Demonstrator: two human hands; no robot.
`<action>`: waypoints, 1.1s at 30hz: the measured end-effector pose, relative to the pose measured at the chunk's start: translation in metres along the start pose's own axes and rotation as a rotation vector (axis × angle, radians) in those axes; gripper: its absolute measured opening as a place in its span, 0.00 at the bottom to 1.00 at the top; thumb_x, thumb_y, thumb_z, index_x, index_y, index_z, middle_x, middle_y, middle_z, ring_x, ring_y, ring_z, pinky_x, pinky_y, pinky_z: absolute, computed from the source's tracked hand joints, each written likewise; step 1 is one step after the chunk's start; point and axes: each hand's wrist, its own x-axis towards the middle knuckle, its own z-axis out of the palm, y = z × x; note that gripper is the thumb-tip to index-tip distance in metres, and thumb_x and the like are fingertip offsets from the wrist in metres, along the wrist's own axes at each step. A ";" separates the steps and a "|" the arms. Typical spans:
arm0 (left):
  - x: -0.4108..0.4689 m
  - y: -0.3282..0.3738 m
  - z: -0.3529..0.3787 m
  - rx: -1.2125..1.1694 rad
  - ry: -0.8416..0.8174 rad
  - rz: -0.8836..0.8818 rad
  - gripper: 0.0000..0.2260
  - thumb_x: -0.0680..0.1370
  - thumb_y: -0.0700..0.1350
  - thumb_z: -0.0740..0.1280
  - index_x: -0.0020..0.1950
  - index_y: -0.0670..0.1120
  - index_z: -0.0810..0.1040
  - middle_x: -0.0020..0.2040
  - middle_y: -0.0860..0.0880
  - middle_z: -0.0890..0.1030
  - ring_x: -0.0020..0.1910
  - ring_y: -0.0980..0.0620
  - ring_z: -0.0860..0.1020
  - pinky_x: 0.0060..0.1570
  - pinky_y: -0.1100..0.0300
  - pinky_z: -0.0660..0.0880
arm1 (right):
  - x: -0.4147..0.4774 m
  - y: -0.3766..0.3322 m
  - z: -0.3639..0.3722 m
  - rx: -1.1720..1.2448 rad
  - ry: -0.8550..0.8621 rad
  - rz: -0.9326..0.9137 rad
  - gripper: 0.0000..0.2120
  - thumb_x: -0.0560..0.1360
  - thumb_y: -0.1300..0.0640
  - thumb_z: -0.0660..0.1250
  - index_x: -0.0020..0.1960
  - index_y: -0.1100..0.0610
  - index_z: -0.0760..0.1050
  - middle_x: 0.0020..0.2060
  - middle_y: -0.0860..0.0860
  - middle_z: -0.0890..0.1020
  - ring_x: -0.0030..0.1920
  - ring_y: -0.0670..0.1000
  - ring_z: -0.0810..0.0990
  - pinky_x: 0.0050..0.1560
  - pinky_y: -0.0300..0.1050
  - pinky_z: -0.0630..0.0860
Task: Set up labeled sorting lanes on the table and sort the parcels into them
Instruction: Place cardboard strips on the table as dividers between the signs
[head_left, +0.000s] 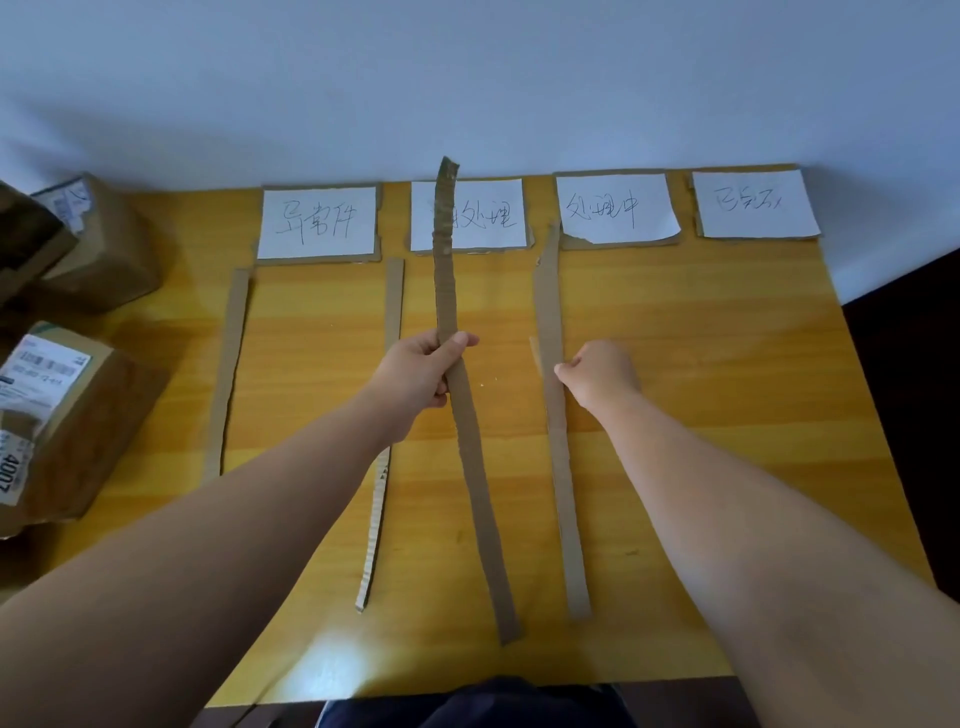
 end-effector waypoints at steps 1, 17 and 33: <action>-0.001 0.002 0.000 -0.004 0.011 0.000 0.11 0.80 0.51 0.62 0.56 0.48 0.80 0.33 0.50 0.67 0.29 0.54 0.65 0.28 0.64 0.69 | 0.000 0.001 0.000 -0.033 0.009 -0.005 0.18 0.78 0.55 0.63 0.31 0.56 0.62 0.25 0.51 0.68 0.24 0.52 0.65 0.26 0.40 0.60; -0.050 0.056 0.016 0.081 0.057 0.215 0.09 0.80 0.46 0.65 0.49 0.40 0.77 0.32 0.48 0.74 0.27 0.55 0.71 0.30 0.64 0.72 | -0.097 -0.036 -0.056 0.718 -0.256 -0.354 0.12 0.81 0.51 0.61 0.49 0.60 0.76 0.35 0.53 0.80 0.35 0.49 0.79 0.32 0.38 0.77; -0.051 0.074 0.084 0.170 -0.060 0.282 0.08 0.82 0.47 0.60 0.56 0.45 0.75 0.45 0.48 0.76 0.40 0.52 0.77 0.38 0.63 0.75 | -0.103 0.033 -0.098 0.662 0.102 -0.212 0.05 0.79 0.60 0.64 0.49 0.61 0.76 0.46 0.60 0.83 0.43 0.55 0.81 0.44 0.50 0.80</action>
